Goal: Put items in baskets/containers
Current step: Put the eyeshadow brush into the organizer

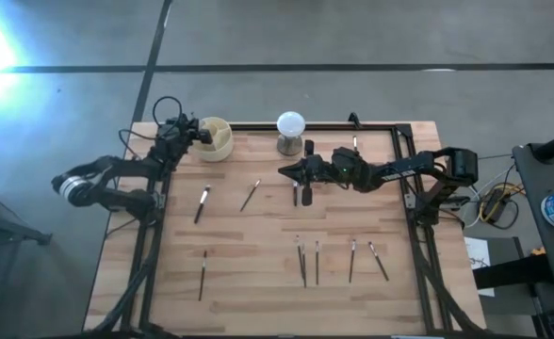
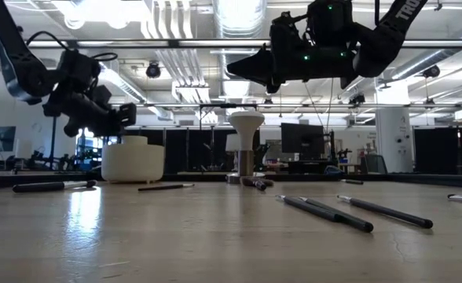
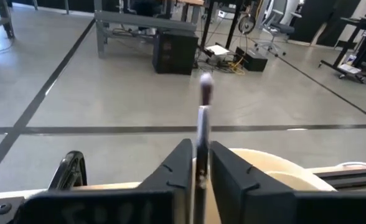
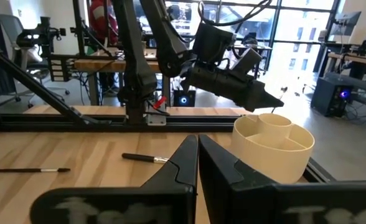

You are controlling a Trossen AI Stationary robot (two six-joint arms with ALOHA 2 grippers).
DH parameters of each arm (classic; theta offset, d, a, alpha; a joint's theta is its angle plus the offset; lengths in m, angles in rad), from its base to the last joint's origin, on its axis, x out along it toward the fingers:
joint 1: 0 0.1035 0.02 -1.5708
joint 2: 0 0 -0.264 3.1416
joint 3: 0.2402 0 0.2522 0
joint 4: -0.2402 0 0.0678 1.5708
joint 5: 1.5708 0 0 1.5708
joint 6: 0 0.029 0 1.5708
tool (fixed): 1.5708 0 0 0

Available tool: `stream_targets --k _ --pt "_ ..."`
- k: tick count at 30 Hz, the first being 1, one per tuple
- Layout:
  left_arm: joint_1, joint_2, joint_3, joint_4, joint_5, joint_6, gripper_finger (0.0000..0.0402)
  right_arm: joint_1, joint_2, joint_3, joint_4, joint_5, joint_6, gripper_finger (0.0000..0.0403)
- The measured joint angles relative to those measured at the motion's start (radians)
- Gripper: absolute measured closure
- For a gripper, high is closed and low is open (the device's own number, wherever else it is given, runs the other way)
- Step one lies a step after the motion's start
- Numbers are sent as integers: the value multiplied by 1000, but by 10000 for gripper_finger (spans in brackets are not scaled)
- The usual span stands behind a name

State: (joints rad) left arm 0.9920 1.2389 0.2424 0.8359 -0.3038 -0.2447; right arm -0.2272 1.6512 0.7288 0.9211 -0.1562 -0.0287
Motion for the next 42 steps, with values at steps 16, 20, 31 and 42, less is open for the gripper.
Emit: stream_targets --k 16,20,31,42 --pt "-57 -246 -28 -131 172 33 333 1 -79 -2 -153 25 25 394" --pt "-165 -363 -88 -132 175 34 365 23 -169 -3 -346 144 25 394" --pt "-586 -478 -117 -112 164 103 401 85 -423 -187 -631 445 237 394" --pt "-920 -403 -117 -111 13 120 401 13 -503 -377 -637 499 485 394"
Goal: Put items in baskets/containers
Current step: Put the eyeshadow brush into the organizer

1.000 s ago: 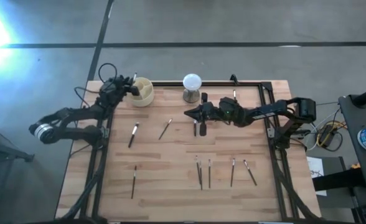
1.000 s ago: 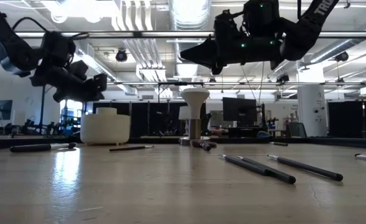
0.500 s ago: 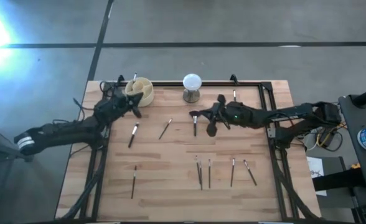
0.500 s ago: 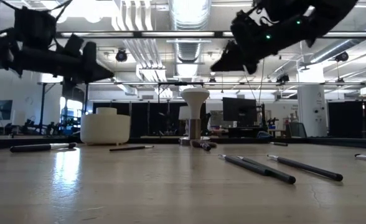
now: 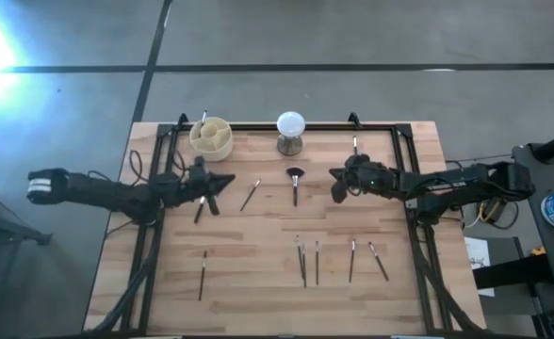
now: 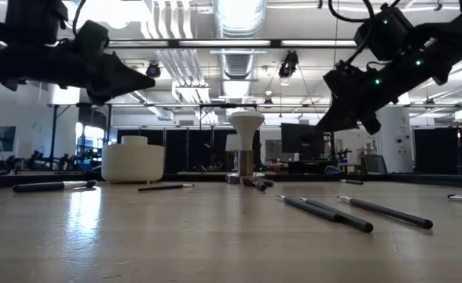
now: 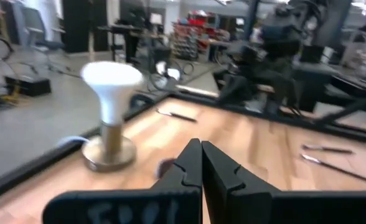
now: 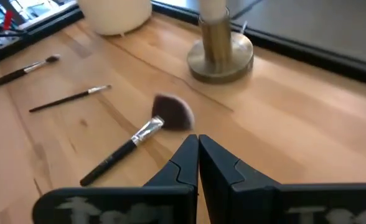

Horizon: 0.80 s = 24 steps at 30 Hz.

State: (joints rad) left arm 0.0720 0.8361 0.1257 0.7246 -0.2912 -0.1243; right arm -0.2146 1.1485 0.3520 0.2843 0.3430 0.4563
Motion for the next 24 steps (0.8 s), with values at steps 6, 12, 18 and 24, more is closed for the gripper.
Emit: stream_targets --k 6,12,18,24 --pt "-67 76 0 1 -68 -11 401 2 53 -8 -5 -3 95 394" --pt "-67 159 0 21 -77 -69 401 28 142 62 -89 -7 148 394" --pt "-67 243 -1 89 -78 -70 401 64 250 139 -168 -11 206 394" --pt "-67 318 1 140 -80 -73 401 81 343 214 -292 -59 273 368"
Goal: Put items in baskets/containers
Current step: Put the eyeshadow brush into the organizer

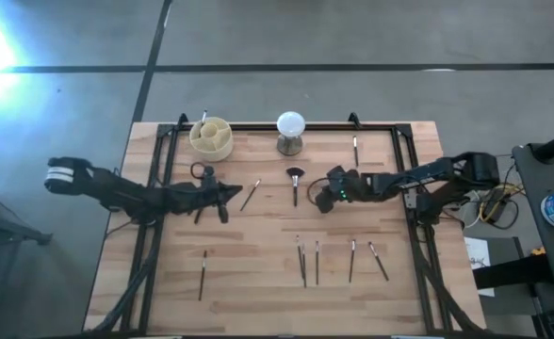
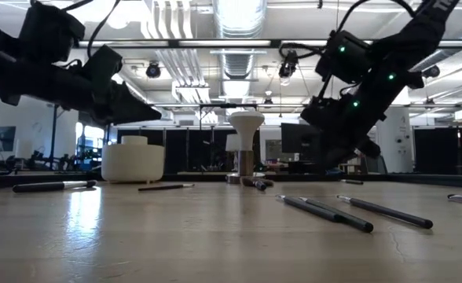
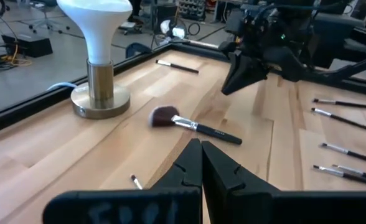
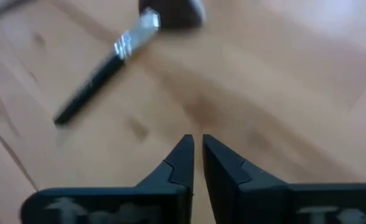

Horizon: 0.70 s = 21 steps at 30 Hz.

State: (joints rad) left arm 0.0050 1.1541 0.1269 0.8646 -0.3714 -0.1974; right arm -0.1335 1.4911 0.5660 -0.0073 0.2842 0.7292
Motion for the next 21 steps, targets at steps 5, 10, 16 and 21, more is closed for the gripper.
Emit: stream_targets --k 5,10,16,21 --pt "0 57 13 0 -33 -11 401 49 19 69 -206 -73 102 331" --pt "1 119 22 31 -50 -11 401 153 -5 115 -377 -86 244 299" --pt "1 183 22 93 -50 -12 401 330 -26 157 -491 -151 513 278" --pt "1 219 25 120 -50 -12 401 474 -31 198 -571 -183 773 273"
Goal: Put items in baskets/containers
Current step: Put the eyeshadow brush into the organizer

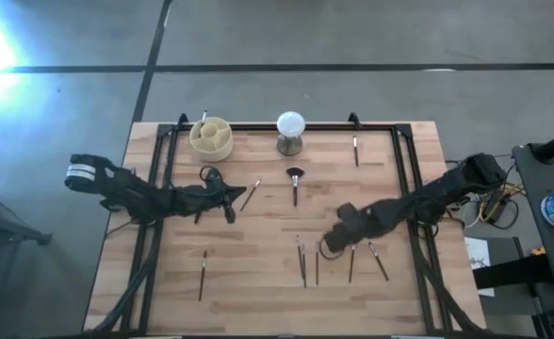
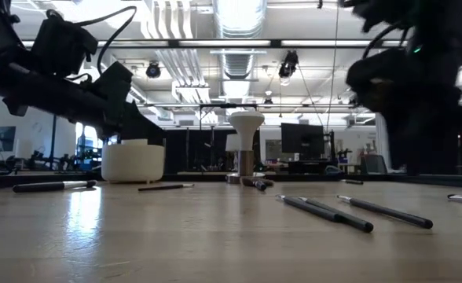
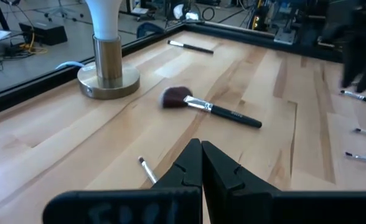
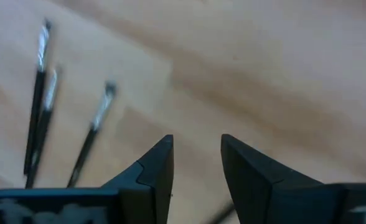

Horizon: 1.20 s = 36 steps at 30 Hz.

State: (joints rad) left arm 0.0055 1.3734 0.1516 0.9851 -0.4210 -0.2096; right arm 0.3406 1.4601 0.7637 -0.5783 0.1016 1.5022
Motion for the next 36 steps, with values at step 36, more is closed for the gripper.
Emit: stream_targets --k 36 --pt "0 12 98 55 123 39 402 132 136 48 -61 248 -13 392"
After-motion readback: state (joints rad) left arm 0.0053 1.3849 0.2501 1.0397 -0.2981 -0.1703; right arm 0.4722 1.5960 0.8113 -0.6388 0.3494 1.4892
